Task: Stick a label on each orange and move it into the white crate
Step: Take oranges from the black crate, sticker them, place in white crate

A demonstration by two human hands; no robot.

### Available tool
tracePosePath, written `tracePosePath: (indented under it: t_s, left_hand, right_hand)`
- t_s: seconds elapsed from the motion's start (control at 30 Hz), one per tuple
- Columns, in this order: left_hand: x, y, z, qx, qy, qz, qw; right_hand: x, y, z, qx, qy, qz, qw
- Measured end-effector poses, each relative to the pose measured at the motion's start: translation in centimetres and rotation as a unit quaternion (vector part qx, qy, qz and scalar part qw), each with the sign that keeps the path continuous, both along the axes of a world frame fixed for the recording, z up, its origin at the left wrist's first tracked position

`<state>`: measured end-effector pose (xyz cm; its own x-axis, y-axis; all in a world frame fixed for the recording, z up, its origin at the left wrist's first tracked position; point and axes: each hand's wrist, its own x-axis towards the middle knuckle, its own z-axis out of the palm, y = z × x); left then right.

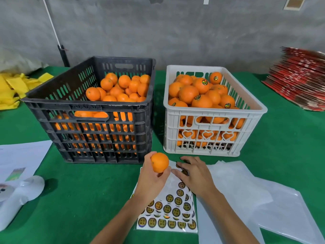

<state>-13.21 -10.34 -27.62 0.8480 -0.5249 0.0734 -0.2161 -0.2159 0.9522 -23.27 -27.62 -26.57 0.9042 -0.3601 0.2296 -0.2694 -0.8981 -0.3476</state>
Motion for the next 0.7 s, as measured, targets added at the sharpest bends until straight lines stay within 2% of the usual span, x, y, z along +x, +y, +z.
tracePosePath:
  t_s: [0.27, 0.37, 0.5, 0.7]
  left_hand:
    - [0.0, 0.2, -0.3, -0.013, 0.011, -0.004, 1.0]
    - [0.1, 0.2, -0.3, -0.017, 0.007, -0.005, 1.0]
    - [0.1, 0.2, -0.3, -0.03, 0.007, -0.014, 0.999]
    - [0.0, 0.3, -0.2, -0.051, 0.019, -0.017, 0.998]
  right_hand:
    - [0.6, 0.1, -0.2, 0.075, -0.052, -0.012, 0.996]
    - [0.2, 0.0, -0.3, 0.069, -0.041, 0.006, 0.997]
    - [-0.1, -0.1, -0.9, 0.006, -0.032, -0.002, 0.999]
    - [0.3, -0.5, -1.2, 0.022, -0.043, -0.008, 0.999]
